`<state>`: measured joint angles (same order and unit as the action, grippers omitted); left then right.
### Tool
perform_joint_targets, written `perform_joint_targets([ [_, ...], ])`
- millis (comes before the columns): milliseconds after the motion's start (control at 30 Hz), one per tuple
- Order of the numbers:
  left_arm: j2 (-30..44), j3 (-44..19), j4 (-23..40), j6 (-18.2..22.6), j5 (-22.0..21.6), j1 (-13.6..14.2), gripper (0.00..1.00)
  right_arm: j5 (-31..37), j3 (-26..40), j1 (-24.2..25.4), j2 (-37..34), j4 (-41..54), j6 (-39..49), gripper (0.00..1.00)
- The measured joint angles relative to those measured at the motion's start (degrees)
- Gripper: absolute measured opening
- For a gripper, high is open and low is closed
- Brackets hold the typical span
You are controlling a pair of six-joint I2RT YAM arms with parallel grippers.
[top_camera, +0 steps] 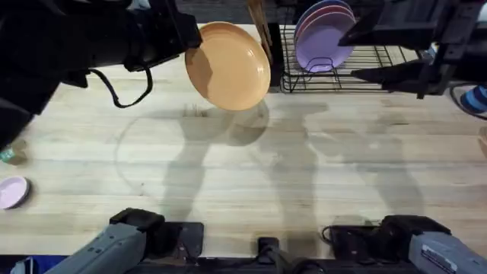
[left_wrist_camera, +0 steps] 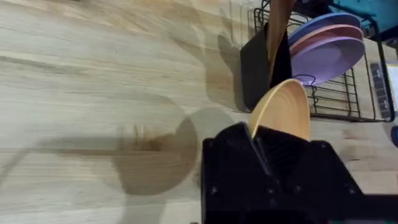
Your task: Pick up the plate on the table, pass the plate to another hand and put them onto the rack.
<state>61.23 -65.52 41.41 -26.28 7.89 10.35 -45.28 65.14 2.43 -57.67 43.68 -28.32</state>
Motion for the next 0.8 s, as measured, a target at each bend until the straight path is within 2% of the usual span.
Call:
perform_joint_targets([
  [300, 0.0, 0.0, 0.0, 0.0, 0.0, 0.0, 0.043, 1.6, 0.0, -6.7, -4.9, -4.5, 0.0, 0.997],
  [500, 0.0, 0.0, 0.0, 0.0, 0.0, 0.0, 0.043, 10.2, 0.0, -13.6, -6.6, -4.7, -1.2, 0.997],
  [533, 0.0, 0.0, 0.0, 0.0, 0.0, 0.0, 0.043, 14.6, 0.0, -16.8, -7.0, -5.6, -2.3, 0.997],
  [567, 0.0, 0.0, 0.0, 0.0, 0.0, 0.0, 0.043, 16.0, 0.0, -17.9, -7.1, -6.2, -2.8, 0.997],
  [733, 0.0, 0.0, 0.0, 0.0, 0.0, 0.0, 0.042, 19.6, 0.0, -21.7, -8.8, -11.1, -5.2, 0.997],
  [767, 0.0, 0.0, 0.0, 0.0, 0.0, 0.0, 0.043, 20.7, 0.0, -24.5, -12.1, -13.9, -7.6, 0.997],
  [800, 0.0, 0.0, 0.0, 0.0, 0.0, 0.0, 0.043, 20.8, 0.0, -24.9, -12.8, -14.1, -7.9, 0.997],
])
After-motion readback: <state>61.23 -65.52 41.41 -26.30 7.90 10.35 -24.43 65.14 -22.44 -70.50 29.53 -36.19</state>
